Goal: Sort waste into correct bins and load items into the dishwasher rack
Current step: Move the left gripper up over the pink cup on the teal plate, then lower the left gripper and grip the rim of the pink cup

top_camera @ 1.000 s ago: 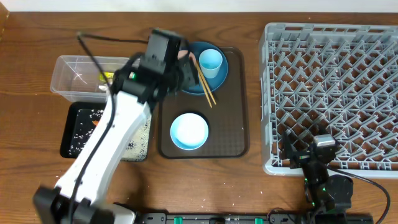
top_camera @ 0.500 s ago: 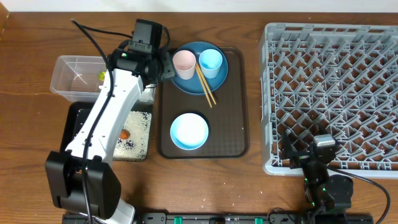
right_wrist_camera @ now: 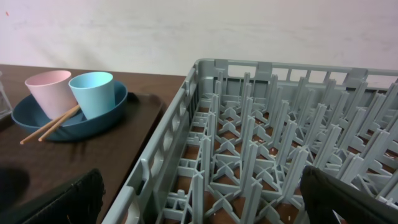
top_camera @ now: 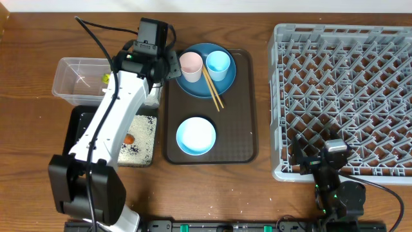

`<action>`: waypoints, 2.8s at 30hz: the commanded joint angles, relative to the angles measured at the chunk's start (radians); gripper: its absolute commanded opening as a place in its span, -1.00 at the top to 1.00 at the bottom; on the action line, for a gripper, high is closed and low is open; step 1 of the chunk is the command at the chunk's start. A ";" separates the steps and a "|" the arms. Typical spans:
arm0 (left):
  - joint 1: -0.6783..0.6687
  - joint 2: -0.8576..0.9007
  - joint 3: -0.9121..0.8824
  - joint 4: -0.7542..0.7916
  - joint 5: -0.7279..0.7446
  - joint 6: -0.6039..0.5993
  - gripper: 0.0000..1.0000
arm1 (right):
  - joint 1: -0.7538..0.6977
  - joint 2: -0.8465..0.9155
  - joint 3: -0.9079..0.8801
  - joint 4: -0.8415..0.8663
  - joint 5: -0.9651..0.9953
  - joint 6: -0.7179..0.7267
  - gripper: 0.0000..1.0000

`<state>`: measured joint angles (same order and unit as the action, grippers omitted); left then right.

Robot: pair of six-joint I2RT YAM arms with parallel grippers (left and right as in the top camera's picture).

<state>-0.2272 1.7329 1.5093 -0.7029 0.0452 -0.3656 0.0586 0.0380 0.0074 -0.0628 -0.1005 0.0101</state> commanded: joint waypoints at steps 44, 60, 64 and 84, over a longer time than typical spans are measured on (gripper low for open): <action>-0.060 0.149 -0.018 0.148 -0.013 0.011 -0.27 | 0.006 -0.006 -0.002 -0.003 -0.001 -0.011 -0.98; -0.058 0.271 -0.018 0.237 -0.087 0.018 -0.24 | 0.006 -0.006 -0.002 -0.003 -0.001 -0.011 -0.99; -0.058 0.273 -0.018 0.238 -0.087 0.017 -0.24 | 0.006 -0.006 -0.002 -0.003 -0.001 -0.011 -0.99; -0.058 0.272 -0.018 0.230 -0.083 0.018 0.53 | 0.006 -0.006 -0.002 -0.003 -0.001 -0.011 -0.98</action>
<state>-0.2890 2.0071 1.4982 -0.4675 -0.0273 -0.3603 0.0586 0.0380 0.0074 -0.0628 -0.1005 0.0101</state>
